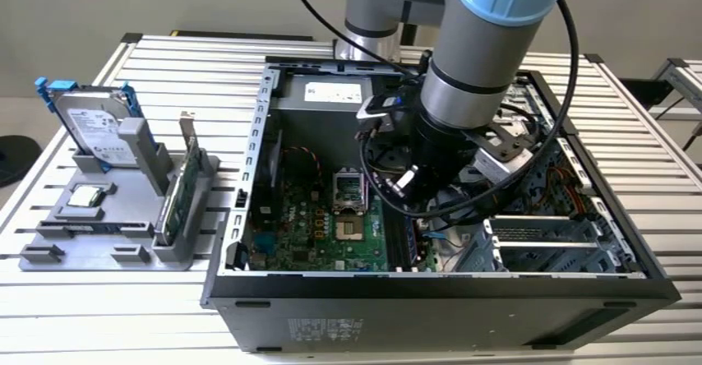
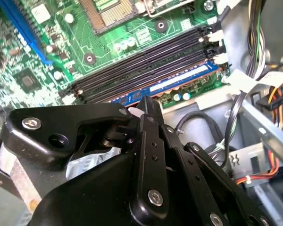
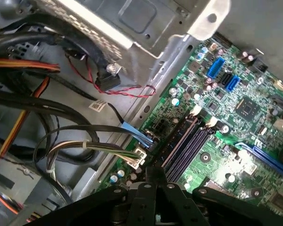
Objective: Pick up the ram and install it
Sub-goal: 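Press down the ram until it locks into place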
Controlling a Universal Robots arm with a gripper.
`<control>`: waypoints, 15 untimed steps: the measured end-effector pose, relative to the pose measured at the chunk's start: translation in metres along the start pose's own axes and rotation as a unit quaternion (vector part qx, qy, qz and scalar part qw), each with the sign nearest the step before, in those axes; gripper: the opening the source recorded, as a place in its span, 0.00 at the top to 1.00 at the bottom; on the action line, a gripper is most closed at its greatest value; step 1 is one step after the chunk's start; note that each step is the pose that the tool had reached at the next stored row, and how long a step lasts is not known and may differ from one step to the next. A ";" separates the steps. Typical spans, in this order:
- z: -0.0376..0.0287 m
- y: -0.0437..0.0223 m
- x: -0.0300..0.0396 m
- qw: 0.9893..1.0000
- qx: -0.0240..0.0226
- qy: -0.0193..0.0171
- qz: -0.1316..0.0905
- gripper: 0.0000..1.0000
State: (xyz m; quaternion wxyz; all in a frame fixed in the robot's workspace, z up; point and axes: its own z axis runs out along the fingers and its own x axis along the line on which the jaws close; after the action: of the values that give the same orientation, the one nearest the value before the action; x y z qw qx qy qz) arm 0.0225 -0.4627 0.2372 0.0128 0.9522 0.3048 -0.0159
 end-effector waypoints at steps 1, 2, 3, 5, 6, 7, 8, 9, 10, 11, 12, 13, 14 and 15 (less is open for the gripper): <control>0.0000 0.0000 0.0000 1.000 0.000 0.000 -0.009 1.00; 0.0000 0.0000 0.0000 1.000 -0.001 0.000 -0.017 1.00; 0.0000 0.0000 0.0000 1.000 -0.001 0.000 -0.027 1.00; 0.0000 0.0000 0.0000 0.999 -0.002 0.001 -0.045 1.00; 0.0000 -0.0001 0.0000 0.999 -0.002 0.001 -0.054 1.00; 0.0000 -0.0001 0.0001 0.998 -0.002 0.001 -0.063 1.00; 0.0000 -0.0001 0.0001 0.997 -0.003 0.001 -0.071 1.00; 0.0000 -0.0001 0.0001 0.997 -0.003 0.001 -0.079 1.00; 0.0000 -0.0001 0.0001 0.996 -0.003 0.001 -0.087 1.00; 0.0000 -0.0002 0.0001 0.995 -0.004 0.001 -0.096 1.00; 0.0000 -0.0002 0.0000 0.995 -0.004 0.002 -0.103 1.00; 0.0000 -0.0002 0.0000 0.994 -0.004 0.002 -0.110 1.00; 0.0000 -0.0002 0.0000 0.993 -0.004 0.002 -0.116 1.00; 0.0000 -0.0003 0.0000 0.993 -0.005 0.002 -0.122 1.00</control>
State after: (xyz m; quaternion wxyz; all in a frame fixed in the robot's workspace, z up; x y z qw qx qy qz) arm 0.0223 -0.4625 0.2372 0.0146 0.9079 0.4188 -0.0142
